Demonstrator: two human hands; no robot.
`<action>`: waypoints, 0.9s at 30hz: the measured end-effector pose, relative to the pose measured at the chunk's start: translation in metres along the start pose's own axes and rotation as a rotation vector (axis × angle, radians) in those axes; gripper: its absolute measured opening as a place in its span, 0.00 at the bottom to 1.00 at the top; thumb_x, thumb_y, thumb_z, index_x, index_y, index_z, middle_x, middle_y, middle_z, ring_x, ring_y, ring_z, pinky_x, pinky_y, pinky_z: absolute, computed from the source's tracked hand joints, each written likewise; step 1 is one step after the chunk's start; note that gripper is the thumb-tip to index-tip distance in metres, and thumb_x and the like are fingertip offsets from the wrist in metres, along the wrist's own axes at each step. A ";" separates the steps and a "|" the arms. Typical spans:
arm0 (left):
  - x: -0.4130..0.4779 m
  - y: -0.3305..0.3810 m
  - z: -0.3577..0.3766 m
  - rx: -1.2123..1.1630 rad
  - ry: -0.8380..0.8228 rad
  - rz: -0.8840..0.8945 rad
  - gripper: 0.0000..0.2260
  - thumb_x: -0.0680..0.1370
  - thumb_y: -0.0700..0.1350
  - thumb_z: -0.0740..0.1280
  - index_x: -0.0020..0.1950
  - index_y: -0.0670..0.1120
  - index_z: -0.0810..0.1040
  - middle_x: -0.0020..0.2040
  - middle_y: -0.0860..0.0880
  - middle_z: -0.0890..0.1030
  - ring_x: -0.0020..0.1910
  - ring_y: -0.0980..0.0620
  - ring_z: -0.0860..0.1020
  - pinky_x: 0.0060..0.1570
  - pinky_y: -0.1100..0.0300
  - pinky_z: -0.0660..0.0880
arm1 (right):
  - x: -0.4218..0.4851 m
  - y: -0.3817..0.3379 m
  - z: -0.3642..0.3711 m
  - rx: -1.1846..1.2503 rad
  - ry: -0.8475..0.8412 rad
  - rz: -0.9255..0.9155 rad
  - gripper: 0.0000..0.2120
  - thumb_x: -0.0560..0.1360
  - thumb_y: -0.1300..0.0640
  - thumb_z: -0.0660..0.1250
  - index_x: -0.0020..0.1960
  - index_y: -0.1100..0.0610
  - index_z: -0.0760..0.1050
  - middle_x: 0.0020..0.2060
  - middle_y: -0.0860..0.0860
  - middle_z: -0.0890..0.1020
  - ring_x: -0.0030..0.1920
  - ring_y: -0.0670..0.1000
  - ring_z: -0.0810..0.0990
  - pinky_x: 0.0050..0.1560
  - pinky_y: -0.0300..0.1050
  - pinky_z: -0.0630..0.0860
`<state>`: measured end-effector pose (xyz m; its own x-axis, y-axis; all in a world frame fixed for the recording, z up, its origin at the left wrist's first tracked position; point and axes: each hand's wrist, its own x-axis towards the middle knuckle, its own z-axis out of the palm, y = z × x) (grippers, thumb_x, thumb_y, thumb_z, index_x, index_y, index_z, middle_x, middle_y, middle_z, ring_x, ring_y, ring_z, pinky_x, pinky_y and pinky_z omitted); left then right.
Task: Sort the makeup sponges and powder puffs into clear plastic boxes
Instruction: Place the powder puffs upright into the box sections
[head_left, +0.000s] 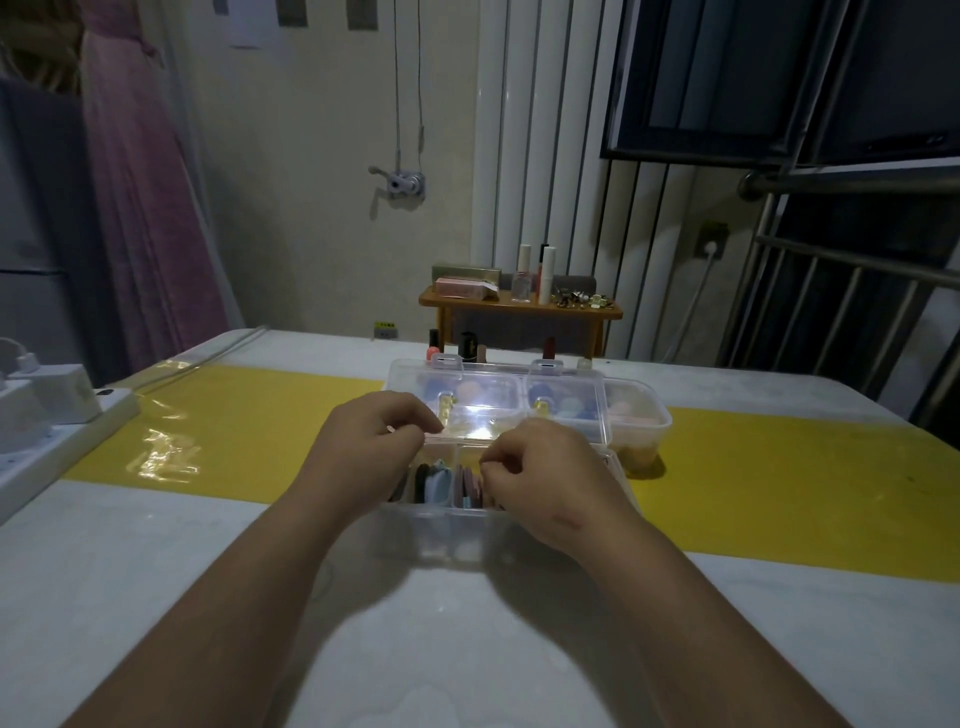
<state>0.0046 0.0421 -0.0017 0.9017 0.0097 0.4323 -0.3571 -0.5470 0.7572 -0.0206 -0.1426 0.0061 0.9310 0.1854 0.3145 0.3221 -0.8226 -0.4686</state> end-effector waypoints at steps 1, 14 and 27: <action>0.000 -0.001 -0.001 -0.013 0.017 -0.012 0.16 0.72 0.34 0.63 0.38 0.55 0.81 0.35 0.57 0.79 0.35 0.58 0.76 0.35 0.60 0.69 | 0.000 0.002 -0.001 0.014 0.038 0.001 0.09 0.77 0.54 0.64 0.49 0.50 0.84 0.43 0.46 0.81 0.44 0.46 0.77 0.48 0.48 0.79; 0.005 -0.003 0.005 -0.041 0.109 -0.331 0.19 0.76 0.39 0.64 0.67 0.48 0.72 0.66 0.45 0.72 0.39 0.60 0.72 0.34 0.62 0.67 | 0.007 0.048 -0.022 -0.073 0.304 0.413 0.07 0.75 0.55 0.63 0.50 0.51 0.78 0.53 0.53 0.74 0.49 0.54 0.72 0.46 0.45 0.70; 0.004 -0.001 0.005 -0.223 0.026 -0.421 0.21 0.77 0.38 0.64 0.68 0.52 0.68 0.46 0.54 0.76 0.44 0.50 0.78 0.40 0.56 0.75 | 0.001 0.043 -0.026 0.100 0.203 0.493 0.11 0.76 0.53 0.62 0.58 0.51 0.71 0.43 0.50 0.77 0.39 0.50 0.74 0.32 0.41 0.65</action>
<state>0.0100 0.0381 -0.0028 0.9738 0.2148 0.0750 -0.0079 -0.2975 0.9547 -0.0102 -0.1916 0.0077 0.9272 -0.3254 0.1857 -0.1208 -0.7287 -0.6741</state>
